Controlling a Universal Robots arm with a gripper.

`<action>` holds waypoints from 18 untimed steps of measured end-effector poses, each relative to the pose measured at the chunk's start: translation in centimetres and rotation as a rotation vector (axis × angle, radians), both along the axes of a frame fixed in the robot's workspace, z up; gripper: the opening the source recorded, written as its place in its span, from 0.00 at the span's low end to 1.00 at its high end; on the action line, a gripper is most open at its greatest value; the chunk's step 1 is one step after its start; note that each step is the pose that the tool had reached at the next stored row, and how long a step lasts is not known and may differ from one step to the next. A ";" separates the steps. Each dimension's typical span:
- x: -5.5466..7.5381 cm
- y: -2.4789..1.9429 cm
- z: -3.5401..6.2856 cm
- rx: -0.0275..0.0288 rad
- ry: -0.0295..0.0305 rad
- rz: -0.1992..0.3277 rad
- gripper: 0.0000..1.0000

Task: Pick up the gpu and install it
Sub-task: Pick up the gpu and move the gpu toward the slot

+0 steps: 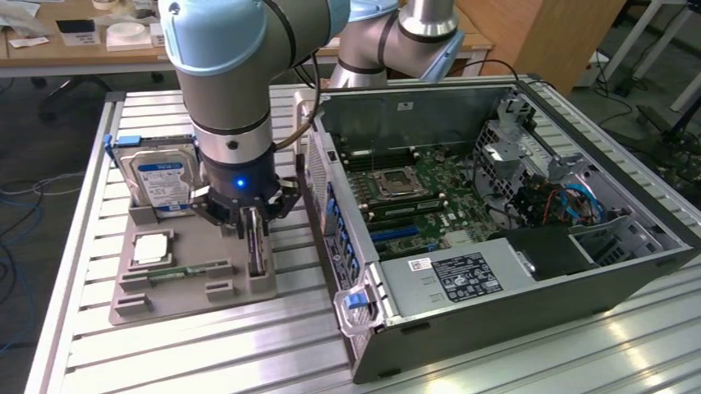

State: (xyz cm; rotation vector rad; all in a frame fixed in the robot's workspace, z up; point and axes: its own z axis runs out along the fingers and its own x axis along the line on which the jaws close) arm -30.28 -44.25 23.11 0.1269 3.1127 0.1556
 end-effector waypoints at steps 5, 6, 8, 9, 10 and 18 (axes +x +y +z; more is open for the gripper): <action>0.1 0.00 0.00 0.0001 -0.0001 0.000 0.40; 0.1 0.00 0.00 0.0000 0.0000 0.000 0.40; 0.1 0.00 0.00 0.0000 0.0000 0.000 0.40; 0.1 0.00 0.00 0.0000 0.0000 0.000 0.40; 0.1 0.00 0.00 0.0000 0.0000 0.000 0.40; 0.1 0.00 0.00 0.0000 0.0000 0.000 0.39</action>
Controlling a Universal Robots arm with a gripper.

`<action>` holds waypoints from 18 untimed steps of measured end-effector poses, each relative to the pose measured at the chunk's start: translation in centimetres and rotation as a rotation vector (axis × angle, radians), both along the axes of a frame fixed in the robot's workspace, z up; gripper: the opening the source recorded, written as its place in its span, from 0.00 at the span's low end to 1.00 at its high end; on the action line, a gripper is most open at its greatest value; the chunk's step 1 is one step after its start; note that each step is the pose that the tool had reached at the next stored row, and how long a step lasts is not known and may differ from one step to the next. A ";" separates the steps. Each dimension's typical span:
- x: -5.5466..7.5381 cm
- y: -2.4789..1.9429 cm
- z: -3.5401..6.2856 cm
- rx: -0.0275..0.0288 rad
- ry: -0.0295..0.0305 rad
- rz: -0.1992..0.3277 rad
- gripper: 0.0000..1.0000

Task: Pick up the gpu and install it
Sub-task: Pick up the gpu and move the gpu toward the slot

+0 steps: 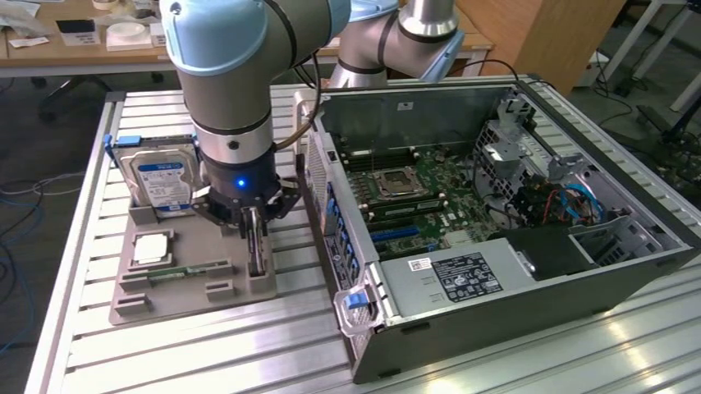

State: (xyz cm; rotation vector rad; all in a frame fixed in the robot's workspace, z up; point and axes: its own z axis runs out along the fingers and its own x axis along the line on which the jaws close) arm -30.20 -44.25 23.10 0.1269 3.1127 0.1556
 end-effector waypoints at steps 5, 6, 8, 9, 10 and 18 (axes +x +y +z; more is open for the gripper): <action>0.0 0.00 0.00 0.0000 0.0000 0.000 0.26; 0.0 0.00 0.00 0.0000 0.0001 0.000 0.26; 0.0 0.00 0.00 0.0000 0.0001 0.000 0.26; 0.0 0.00 0.00 0.0000 0.0000 0.000 0.26; 0.0 0.00 0.00 -0.0001 0.0000 0.000 0.26; 0.0 0.00 0.00 0.0003 0.0001 0.005 0.26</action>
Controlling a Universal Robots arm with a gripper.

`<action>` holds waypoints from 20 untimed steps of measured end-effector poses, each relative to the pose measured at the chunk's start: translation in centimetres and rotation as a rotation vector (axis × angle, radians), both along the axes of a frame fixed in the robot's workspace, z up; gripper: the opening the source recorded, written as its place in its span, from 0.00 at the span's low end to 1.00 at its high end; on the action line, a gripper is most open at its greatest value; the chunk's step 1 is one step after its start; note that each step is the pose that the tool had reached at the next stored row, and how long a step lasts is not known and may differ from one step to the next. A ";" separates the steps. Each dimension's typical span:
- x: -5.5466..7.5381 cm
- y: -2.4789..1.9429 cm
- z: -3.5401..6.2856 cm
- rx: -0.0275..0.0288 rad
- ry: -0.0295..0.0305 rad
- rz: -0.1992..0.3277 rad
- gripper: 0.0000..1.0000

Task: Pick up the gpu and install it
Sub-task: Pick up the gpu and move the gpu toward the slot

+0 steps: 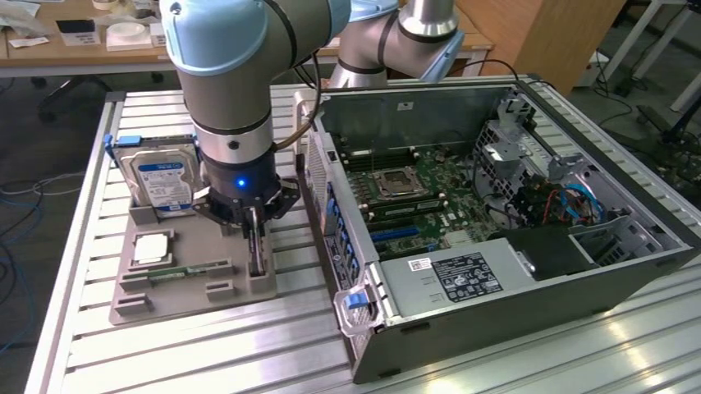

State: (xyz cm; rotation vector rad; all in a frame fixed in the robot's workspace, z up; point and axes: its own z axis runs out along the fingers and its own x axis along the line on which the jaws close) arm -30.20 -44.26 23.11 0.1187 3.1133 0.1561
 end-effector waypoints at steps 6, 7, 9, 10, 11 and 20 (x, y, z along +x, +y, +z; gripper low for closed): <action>0.0 0.00 1.19 0.0022 -0.0001 0.000 0.26; 0.0 0.00 1.54 0.0032 -0.0001 0.000 0.26; 0.0 0.00 2.24 0.0042 -0.0001 0.000 0.26; 0.0 0.00 2.52 0.0046 -0.0001 0.000 0.26; 0.0 0.00 2.67 0.0048 -0.0001 0.000 0.26; 0.0 0.00 5.97 0.0380 -0.0002 0.000 0.26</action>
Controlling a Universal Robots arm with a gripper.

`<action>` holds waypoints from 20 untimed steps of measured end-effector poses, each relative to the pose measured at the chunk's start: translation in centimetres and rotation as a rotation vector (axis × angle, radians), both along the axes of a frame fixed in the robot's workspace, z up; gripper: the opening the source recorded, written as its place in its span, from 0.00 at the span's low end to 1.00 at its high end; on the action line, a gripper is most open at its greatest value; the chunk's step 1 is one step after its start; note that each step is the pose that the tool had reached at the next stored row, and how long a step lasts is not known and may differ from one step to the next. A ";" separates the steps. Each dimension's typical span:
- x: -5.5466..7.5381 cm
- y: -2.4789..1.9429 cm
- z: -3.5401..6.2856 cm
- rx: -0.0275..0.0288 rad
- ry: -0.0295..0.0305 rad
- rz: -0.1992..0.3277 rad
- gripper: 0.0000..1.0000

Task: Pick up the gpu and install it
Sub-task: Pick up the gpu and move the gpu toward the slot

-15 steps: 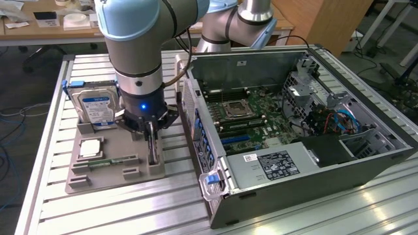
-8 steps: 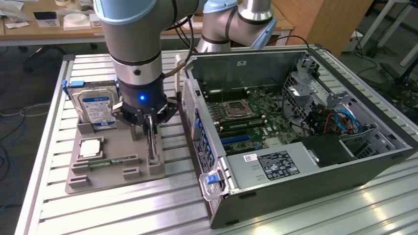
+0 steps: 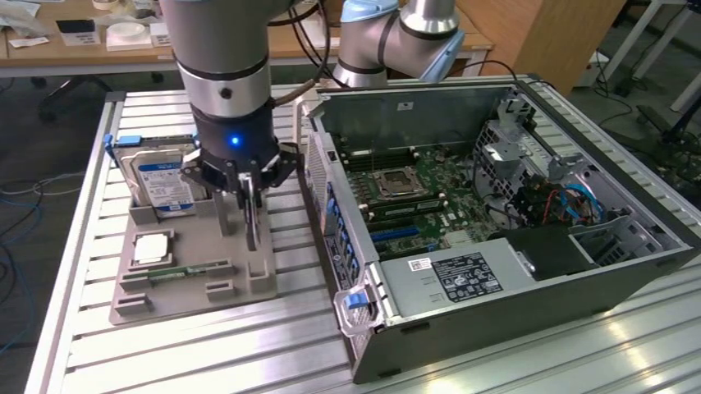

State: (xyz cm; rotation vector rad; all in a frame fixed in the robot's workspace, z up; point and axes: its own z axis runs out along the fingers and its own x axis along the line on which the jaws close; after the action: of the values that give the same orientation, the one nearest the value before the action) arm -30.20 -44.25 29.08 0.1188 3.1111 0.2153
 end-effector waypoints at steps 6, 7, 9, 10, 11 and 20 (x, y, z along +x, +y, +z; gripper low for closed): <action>0.0 0.00 1.77 0.0086 -0.0001 0.000 0.26; 0.0 0.00 2.12 0.0096 -0.0001 0.000 0.26; 0.0 0.00 2.90 0.0109 -0.0001 0.000 0.26; 0.0 0.00 3.24 0.0115 0.0000 0.000 0.26; 0.0 0.00 3.57 0.0124 0.0000 0.000 0.26; 0.0 0.00 6.32 0.0200 -0.0001 0.000 0.26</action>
State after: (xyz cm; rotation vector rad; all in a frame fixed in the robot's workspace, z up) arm -30.20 -44.25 35.39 0.1191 3.1094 0.2464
